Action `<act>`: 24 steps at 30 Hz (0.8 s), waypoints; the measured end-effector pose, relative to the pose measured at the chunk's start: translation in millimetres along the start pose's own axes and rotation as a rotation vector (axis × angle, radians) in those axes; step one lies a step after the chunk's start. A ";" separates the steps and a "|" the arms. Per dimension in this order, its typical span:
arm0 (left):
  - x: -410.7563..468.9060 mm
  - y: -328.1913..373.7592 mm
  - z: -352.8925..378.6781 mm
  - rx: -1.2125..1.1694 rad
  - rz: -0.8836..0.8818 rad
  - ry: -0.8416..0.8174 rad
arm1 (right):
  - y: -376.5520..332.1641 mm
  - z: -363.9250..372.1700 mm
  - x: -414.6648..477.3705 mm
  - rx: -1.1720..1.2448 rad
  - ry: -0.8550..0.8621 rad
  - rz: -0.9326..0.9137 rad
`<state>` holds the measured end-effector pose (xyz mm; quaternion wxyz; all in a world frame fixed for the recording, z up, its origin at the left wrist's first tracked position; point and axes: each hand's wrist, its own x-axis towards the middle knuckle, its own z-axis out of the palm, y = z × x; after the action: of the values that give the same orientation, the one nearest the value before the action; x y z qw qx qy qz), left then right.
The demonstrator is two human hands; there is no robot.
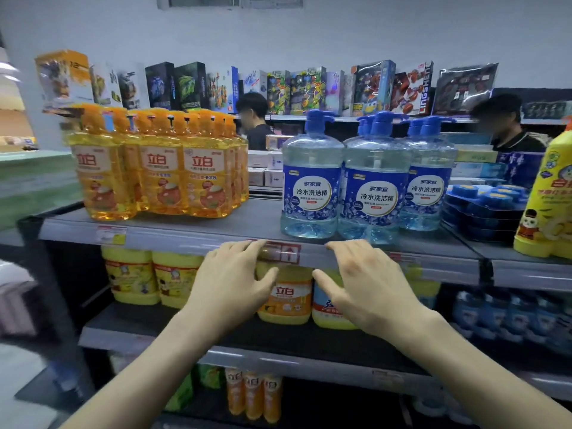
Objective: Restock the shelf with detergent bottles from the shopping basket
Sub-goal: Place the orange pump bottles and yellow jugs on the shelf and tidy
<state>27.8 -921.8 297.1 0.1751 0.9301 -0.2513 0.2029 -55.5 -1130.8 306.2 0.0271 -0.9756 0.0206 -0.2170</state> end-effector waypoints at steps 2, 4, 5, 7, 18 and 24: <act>-18.7 -16.5 0.0 -0.024 -0.013 -0.021 | -30.8 13.0 2.2 0.053 -0.003 -0.039; -32.6 -41.9 6.2 -0.039 -0.059 -0.066 | -60.3 31.5 5.7 0.070 -0.021 -0.080; -38.6 -57.7 11.5 -0.038 -0.083 -0.094 | -74.5 42.6 7.6 0.077 -0.042 -0.099; -49.6 -91.5 23.3 -0.002 -0.132 -0.175 | -101.1 68.0 12.0 0.075 -0.090 -0.127; -62.7 -262.0 62.5 0.041 -0.387 -0.422 | -206.3 184.7 48.8 -0.049 -0.512 -0.012; -39.0 -353.2 101.3 -0.040 -0.479 -0.377 | -256.0 242.6 95.1 0.207 -0.598 0.282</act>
<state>216.4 -662.8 113.1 0.1866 0.9805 -0.0567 -0.0254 140.8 -869.7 142.8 0.1604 -0.9756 0.1244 0.0836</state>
